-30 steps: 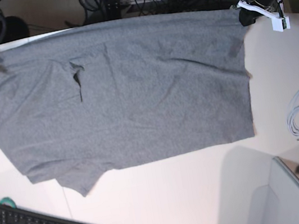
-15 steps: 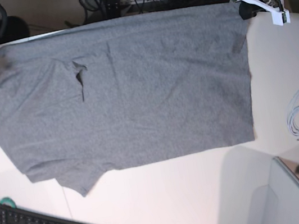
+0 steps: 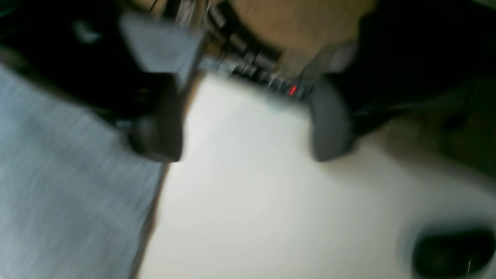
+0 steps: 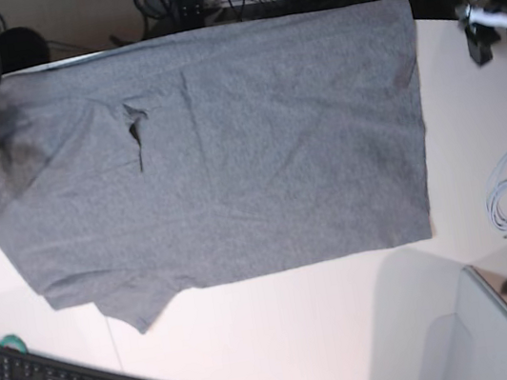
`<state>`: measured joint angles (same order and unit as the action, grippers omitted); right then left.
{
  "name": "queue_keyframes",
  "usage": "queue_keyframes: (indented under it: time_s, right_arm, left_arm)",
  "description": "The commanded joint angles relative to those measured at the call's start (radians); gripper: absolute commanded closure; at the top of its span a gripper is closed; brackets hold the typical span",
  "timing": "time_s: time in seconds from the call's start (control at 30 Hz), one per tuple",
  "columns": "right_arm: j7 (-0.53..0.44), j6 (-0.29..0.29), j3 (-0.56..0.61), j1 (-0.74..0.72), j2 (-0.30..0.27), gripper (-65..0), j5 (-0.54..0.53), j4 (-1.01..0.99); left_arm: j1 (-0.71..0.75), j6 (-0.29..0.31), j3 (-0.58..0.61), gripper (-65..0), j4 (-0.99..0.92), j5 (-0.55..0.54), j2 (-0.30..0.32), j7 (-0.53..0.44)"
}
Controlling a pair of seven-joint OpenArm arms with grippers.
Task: Layout the t-shirt on the table in an organized manner, then fold the t-shirt properly
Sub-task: 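Release the edge and lower the left gripper onto the shirt's side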
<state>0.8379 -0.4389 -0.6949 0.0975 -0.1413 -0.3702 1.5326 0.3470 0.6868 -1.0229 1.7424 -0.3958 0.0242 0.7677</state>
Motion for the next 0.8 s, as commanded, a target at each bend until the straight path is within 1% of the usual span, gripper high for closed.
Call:
queue_keyframes:
  time_s: [0.0, 0.03, 0.07, 0.1, 0.13, 0.17, 0.2, 0.27, 0.33, 0.43, 0.57, 0.7, 0.73, 0.77]
  right_arm:
    - [-0.044, -0.002, 0.027, -0.017, -0.028, -31.2, -0.008, -0.025]
    - [-0.073, -0.002, 0.062, -0.035, -0.044, -25.7, -0.008, -0.068]
    - [-0.098, -0.002, 0.086, -0.054, -0.057, -19.1, -0.008, -0.108]
    - [-0.118, -0.002, 0.11, -0.072, -0.068, -12.6, -0.008, -0.145]
    - [-0.137, -0.002, 0.123, -0.092, -0.074, -5.9, -0.008, -0.191]
    - [-0.154, -0.002, 0.133, -0.115, -0.083, -0.9, -0.008, -0.231]
    - [-0.174, -0.002, 0.142, -0.137, -0.093, 0.0, -0.008, -0.278]
    - [-0.213, -0.002, 0.146, -0.173, -0.113, -1.7, -0.008, -0.369]
    - [-0.234, -0.002, 0.146, -0.204, -0.136, -1.5, -0.008, -0.456]
    - [-0.26, -0.002, 0.146, -0.235, -0.159, -1.5, -0.008, -0.568]
    - [-0.314, -0.001, 0.14, -0.236, -0.166, -1.5, -0.008, -0.643]
    - [-0.345, 0.004, 0.139, -0.233, -0.166, -1.5, -0.006, -0.691]
    - [-0.355, 0.018, 0.139, -0.233, -0.166, -1.5, -0.006, -0.703]
    - [-0.368, 0.053, 0.139, -0.233, -0.166, -1.5, -0.006, -0.716]
  left_arm:
    - [-0.018, 0.011, 0.037, -29.6, 0.006, -0.007, 0.021, -0.02]
    - [-0.041, 0.011, 0.075, -18.6, -0.003, 0.019, 0.032, -0.021]
    - [-0.078, 0.011, 0.115, -5.3, -0.023, 0.059, 0.033, -0.021]
    - [-0.113, 0.011, 0.145, 0.0, -0.04, 0.1, 0.033, -0.021]
    - [-0.15, 0.011, 0.174, 0.0, -0.065, 0.154, 0.03, -0.023]
    - [-0.185, 0.011, 0.198, 0.0, -0.094, 0.208, 0.027, -0.023]
    - [-0.22, 0.011, 0.221, 0.0, -0.129, 0.254, 0.026, -0.023]
    - [-0.274, 0.011, 0.257, 0.0, -0.204, 0.315, 0.026, -0.024]
    - [-0.314, 0.011, 0.269, 0.0, -0.269, 0.331, 0.027, -0.035]
    - [-0.349, 0.011, 0.273, 0.0, -0.371, 0.338, 0.029, -0.118]
    - [-0.375, 0.011, 0.329, 0.0, -0.506, 0.346, 0.033, -0.198]
    - [-0.404, 0.009, 0.379, 0.0, -0.612, 0.346, 0.026, -0.27]
    - [-0.415, -0.006, 0.399, 0.0, -0.645, 0.346, 0.026, -0.296]
    - [-0.429, -0.025, 0.418, 0.0, -0.678, 0.346, 0.027, -0.324]
